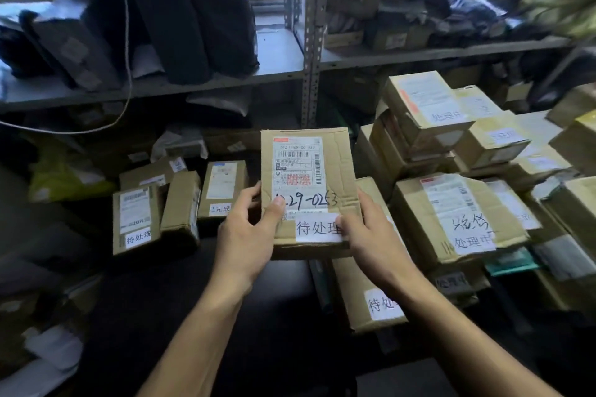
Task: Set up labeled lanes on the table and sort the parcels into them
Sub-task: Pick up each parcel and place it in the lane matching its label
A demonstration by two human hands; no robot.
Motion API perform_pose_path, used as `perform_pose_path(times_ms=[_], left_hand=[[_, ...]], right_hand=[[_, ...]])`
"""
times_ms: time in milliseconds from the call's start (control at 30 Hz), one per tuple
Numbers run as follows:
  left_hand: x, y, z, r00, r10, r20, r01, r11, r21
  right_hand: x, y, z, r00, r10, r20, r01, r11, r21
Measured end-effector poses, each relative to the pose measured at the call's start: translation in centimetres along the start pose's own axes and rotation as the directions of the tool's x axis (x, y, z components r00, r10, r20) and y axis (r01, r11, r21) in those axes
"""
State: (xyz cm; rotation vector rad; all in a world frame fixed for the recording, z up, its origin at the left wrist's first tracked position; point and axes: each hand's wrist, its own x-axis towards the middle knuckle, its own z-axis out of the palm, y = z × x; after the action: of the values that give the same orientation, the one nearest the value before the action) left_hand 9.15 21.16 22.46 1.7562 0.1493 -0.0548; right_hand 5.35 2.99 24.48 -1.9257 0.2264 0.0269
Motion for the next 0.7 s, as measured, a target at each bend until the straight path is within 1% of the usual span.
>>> perform_pose_path(times_ms=[167, 300, 400, 500, 567, 700], left_hand=[[-1.0, 0.8, 3.6, 0.999, -0.032, 0.026, 0.032, 0.999, 0.006], [-1.7, 0.6, 6.1, 0.994, -0.097, 0.044, 0.098, 0.995, -0.01], [-2.1, 0.5, 7.6, 0.987, -0.149, 0.06, 0.151, 0.988, -0.039], [-2.5, 0.2, 8.9, 0.98, -0.185, 0.071, 0.189, 0.981, -0.048], [-2.7, 0.1, 9.4, 0.979, -0.191, 0.069, 0.194, 0.98, -0.047], [-2.5, 0.0, 9.6, 0.978, -0.198, 0.066, 0.201, 0.979, -0.033]], right_hand=[[-0.3, 0.8, -4.4, 1.0, 0.009, 0.002, -0.009, 0.999, -0.054], [0.1, 1.4, -7.0, 0.999, 0.023, 0.044, -0.019, 0.995, -0.097], [0.6, 1.7, -8.6, 0.994, 0.065, 0.083, -0.054, 0.99, -0.13], [1.0, 2.8, -9.9, 0.986, 0.112, 0.119, -0.095, 0.986, -0.138], [1.2, 3.5, -10.3, 0.983, 0.143, 0.116, -0.125, 0.982, -0.145], [1.5, 3.7, -10.7, 0.979, 0.161, 0.122, -0.139, 0.975, -0.172]])
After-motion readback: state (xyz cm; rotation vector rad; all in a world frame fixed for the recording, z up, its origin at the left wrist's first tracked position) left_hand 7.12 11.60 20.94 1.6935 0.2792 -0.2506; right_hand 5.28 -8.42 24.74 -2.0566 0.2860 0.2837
